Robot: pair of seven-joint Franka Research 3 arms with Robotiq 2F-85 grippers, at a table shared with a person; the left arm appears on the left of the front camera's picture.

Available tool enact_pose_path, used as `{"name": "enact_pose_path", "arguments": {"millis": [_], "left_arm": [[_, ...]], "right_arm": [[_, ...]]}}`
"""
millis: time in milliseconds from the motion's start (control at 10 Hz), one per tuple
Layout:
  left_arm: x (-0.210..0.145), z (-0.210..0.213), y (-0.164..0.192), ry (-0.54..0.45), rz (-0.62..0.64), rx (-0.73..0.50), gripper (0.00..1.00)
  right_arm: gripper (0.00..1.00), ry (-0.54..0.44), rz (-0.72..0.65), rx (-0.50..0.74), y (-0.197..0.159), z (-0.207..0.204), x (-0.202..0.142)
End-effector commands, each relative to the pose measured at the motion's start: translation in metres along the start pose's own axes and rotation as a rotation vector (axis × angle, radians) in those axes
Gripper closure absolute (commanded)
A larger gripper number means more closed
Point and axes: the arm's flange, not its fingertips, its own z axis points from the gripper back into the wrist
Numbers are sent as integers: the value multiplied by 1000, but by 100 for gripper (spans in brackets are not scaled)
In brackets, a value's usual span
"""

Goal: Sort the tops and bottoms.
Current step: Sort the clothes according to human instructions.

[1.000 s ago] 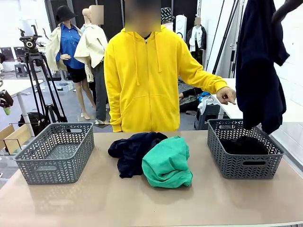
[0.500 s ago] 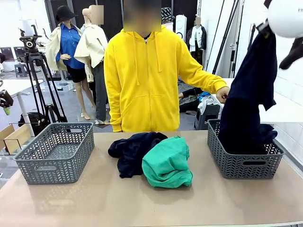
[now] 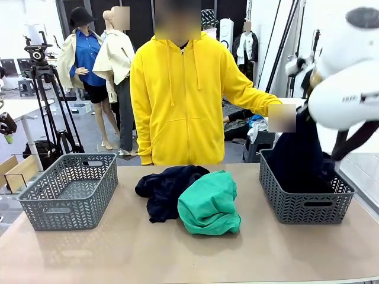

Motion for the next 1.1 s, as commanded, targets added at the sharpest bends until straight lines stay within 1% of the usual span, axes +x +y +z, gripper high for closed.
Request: {"name": "enact_pose_path", "arguments": {"millis": [0,100,300,500,600,1000], "left_arm": [[-1,2,1,0,-3,13,0],[-1,2,1,0,-3,13,0],[-1,2,1,0,-3,13,0],[-1,2,1,0,-3,13,0],[-1,2,1,0,-3,13,0],[-1,2,1,0,-3,13,0]], "right_arm": [[100,13,-52,35,19,-22,-27],[100,56,-69,17,22,-29,-43],[100,96,-64,10,26,-36,-70],[100,114,-34,32,34,-40,-85],[85,118,-46,24,31,-39,-86],[14,117,-94,32,10,-36,-75]]}}
